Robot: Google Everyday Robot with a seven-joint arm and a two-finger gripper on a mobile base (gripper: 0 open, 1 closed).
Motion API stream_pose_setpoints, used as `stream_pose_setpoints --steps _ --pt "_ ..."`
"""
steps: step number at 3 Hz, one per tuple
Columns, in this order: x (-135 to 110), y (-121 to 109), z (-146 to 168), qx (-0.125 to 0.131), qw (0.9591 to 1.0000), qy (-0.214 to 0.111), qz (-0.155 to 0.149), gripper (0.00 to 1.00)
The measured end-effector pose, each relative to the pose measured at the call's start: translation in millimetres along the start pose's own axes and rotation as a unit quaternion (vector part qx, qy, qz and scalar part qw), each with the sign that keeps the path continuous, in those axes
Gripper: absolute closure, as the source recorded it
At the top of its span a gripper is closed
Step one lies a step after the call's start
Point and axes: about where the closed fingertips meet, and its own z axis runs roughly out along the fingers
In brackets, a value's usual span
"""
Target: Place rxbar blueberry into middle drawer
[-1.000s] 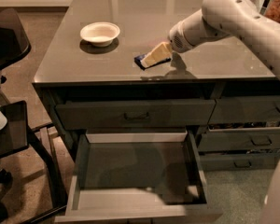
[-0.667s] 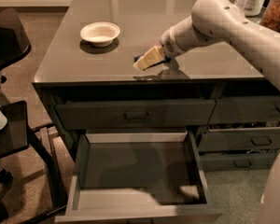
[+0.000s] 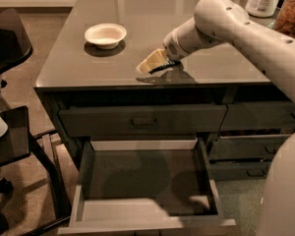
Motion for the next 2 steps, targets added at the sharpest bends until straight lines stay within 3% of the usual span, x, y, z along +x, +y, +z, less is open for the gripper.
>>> stream_pose_setpoints --steps 1,2 --pt "9 -3 6 0.003 0.9999 0.012 0.011 0.01" --pt "21 -6 4 0.010 0.9994 0.021 0.025 0.20"
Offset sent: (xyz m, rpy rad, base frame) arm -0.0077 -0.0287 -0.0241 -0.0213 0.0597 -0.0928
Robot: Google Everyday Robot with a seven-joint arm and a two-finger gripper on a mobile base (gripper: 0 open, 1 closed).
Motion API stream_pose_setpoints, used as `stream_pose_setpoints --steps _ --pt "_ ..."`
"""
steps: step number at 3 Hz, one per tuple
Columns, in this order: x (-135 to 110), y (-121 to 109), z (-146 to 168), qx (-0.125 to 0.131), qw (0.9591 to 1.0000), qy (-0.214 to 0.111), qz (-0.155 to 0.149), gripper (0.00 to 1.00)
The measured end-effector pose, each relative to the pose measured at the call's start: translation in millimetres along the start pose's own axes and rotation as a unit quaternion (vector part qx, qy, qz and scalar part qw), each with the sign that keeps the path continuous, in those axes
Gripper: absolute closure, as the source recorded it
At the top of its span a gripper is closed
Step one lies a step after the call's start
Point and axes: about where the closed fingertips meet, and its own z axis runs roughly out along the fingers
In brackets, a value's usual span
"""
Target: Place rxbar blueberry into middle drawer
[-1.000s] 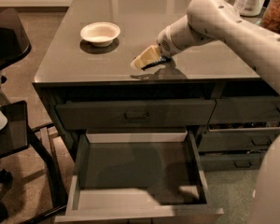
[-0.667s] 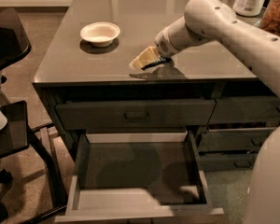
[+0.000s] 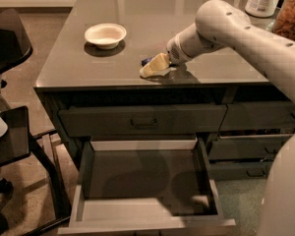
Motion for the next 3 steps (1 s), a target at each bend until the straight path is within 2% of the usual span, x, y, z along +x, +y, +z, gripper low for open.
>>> stream_pose_setpoints --steps 1,3 --pt "5.0 -1.7 -4.9 0.006 1.0000 0.000 0.006 0.43" --pt "-4.5 -1.9 -14.3 0.006 1.0000 0.000 0.006 0.90"
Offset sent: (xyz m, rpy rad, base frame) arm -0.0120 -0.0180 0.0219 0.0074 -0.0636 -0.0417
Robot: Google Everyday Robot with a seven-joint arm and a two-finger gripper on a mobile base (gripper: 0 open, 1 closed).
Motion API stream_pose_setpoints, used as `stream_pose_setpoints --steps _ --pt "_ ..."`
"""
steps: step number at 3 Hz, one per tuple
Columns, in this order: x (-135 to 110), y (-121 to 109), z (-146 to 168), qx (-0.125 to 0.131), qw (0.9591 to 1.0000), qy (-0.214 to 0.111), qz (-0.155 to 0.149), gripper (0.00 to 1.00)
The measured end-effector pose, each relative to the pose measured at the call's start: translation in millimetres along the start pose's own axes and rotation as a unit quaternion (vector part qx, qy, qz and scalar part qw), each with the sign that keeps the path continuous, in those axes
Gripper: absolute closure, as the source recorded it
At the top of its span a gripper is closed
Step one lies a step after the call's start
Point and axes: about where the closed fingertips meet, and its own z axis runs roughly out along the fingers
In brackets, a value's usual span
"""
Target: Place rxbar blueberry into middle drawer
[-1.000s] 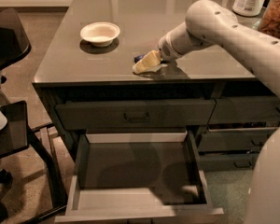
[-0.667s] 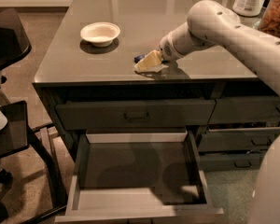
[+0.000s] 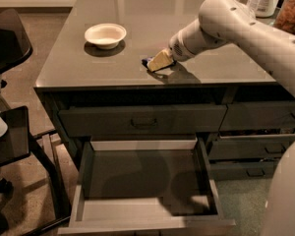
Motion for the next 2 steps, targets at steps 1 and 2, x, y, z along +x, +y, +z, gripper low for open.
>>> stream_pose_setpoints --steps 1,2 --pt "-1.7 2.8 -2.8 0.002 0.9997 -0.024 -0.009 1.00" --pt "-2.1 10.1 -11.7 -0.002 0.9986 -0.048 -0.023 1.00"
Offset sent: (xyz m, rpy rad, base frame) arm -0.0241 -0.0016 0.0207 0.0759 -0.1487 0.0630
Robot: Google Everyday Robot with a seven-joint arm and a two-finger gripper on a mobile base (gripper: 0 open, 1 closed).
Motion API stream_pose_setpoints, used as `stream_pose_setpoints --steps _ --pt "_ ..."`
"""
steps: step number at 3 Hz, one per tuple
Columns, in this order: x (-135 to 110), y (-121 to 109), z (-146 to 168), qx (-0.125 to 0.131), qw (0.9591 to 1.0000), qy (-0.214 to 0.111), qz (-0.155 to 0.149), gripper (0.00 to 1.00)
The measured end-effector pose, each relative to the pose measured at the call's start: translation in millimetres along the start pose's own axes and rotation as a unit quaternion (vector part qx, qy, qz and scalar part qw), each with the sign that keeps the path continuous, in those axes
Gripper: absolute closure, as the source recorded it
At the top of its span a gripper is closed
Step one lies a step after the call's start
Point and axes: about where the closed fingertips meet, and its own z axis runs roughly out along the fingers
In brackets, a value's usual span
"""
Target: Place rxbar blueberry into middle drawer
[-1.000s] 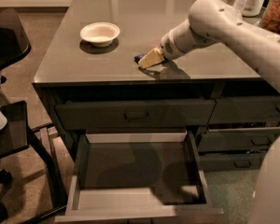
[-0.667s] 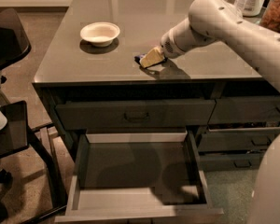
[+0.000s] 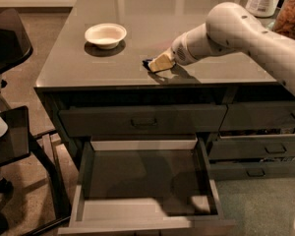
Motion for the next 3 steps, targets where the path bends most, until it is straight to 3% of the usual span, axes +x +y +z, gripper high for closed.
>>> stream_pose_setpoints --steps 1,3 --pt "-7 13 -24 -0.003 0.9994 -0.025 -0.023 1.00" --pt "-18 38 -70 -0.012 0.9968 -0.038 -0.069 1.00"
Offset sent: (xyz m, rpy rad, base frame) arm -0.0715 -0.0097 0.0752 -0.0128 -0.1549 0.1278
